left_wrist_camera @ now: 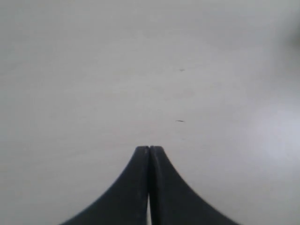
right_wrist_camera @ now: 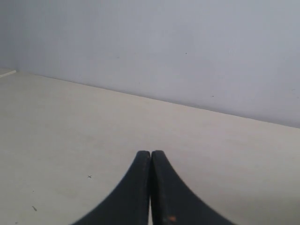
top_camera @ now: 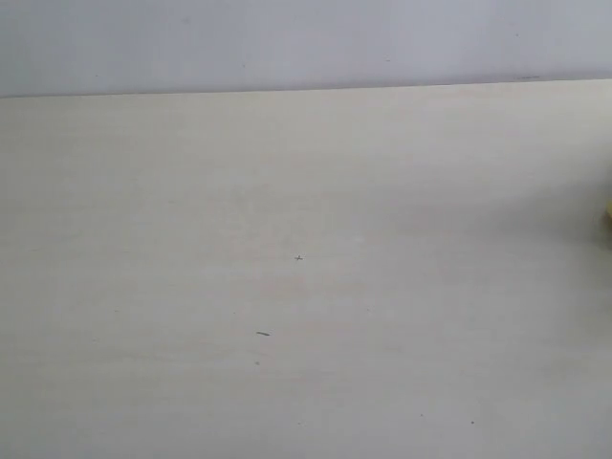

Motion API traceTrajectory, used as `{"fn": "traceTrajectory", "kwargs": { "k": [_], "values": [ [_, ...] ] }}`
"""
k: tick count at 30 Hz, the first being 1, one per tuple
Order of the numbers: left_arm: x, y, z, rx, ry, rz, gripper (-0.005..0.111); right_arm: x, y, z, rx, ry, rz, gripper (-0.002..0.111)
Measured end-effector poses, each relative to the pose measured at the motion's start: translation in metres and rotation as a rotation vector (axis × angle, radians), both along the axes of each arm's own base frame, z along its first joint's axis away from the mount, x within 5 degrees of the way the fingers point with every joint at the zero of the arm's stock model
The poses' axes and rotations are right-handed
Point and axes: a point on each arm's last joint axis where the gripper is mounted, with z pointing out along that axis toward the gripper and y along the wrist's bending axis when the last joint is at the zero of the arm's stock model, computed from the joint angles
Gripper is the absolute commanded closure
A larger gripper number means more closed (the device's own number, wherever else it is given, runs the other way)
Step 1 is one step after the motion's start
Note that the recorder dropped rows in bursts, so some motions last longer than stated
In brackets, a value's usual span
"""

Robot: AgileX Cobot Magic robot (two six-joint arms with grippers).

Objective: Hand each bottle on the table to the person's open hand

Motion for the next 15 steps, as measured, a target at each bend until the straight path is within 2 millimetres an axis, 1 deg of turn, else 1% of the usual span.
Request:
{"fn": "traceTrajectory", "kwargs": {
  "k": [1, 3, 6, 8, 10, 12, 15],
  "values": [
    [-0.002, 0.013, -0.004, -0.024, 0.001, 0.083, 0.107, 0.0, 0.0, 0.0, 0.0, 0.0, 0.0, 0.108],
    [-0.012, 0.039, -0.015, -0.1, -0.032, 0.254, 0.107, 0.0, 0.0, 0.0, 0.001, 0.001, 0.0, 0.108],
    [-0.03, 0.063, -0.033, -0.234, -0.141, 0.438, 0.107, 0.0, 0.0, 0.0, 0.004, 0.002, 0.001, 0.108],
    [-0.038, 0.07, -0.044, -0.322, -0.241, 0.503, 0.107, 0.0, 0.0, 0.0, 0.004, 0.002, 0.001, 0.108],
    [-0.042, 0.073, -0.053, -0.404, -0.373, 0.532, 0.107, 0.0, 0.0, 0.0, 0.004, 0.002, 0.001, 0.108],
    [-0.047, 0.075, -0.061, -0.463, -0.508, 0.535, 0.107, 0.0, 0.0, 0.0, 0.004, 0.002, 0.001, 0.108],
    [-0.051, 0.075, -0.072, -0.51, -0.648, 0.527, 0.107, 0.0, 0.0, 0.0, 0.004, 0.002, 0.001, 0.108]
  ]
}}
